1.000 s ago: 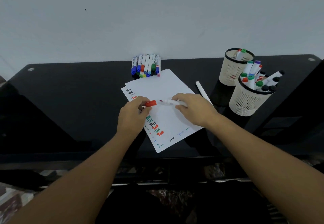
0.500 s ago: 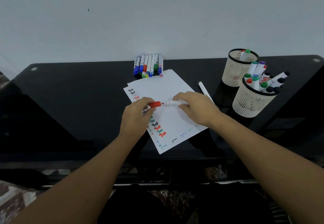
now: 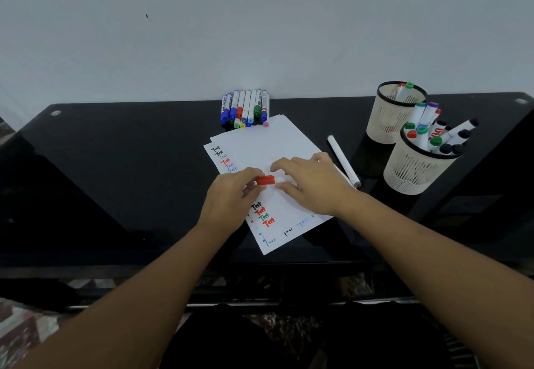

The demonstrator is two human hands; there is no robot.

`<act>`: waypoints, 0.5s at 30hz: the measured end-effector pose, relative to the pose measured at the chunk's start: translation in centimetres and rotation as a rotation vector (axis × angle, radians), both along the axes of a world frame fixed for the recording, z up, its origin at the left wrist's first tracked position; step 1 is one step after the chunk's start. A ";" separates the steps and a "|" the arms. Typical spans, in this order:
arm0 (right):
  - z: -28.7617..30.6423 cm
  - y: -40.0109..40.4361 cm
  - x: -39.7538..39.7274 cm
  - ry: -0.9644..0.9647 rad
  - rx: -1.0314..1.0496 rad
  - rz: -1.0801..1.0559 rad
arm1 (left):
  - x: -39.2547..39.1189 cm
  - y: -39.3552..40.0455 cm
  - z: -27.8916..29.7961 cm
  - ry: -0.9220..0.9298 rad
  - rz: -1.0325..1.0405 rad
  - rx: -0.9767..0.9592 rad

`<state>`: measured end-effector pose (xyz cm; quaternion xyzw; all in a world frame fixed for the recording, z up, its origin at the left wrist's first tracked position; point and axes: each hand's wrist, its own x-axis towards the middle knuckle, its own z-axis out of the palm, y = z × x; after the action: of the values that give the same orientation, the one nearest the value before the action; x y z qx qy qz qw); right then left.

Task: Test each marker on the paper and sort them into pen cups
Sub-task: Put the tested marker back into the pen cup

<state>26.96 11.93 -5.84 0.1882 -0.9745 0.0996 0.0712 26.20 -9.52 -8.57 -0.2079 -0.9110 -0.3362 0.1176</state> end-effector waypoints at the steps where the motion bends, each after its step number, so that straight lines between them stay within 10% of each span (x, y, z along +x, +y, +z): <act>1: 0.1 -0.3 0.0 0.006 0.048 0.018 | 0.1 0.1 0.1 -0.008 0.004 0.001; 9: 0.7 0.1 -0.3 -0.112 -0.086 0.013 | -1.3 -0.2 -0.6 -0.188 0.114 0.058; 15: 0.3 0.7 -0.1 -0.138 -0.249 -0.017 | -2.1 0.2 -1.0 -0.170 0.111 -0.295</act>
<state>26.81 12.65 -5.57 0.1623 -0.9588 0.2317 0.0277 24.06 -9.30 -9.54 -0.1431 -0.9672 -0.2082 0.0268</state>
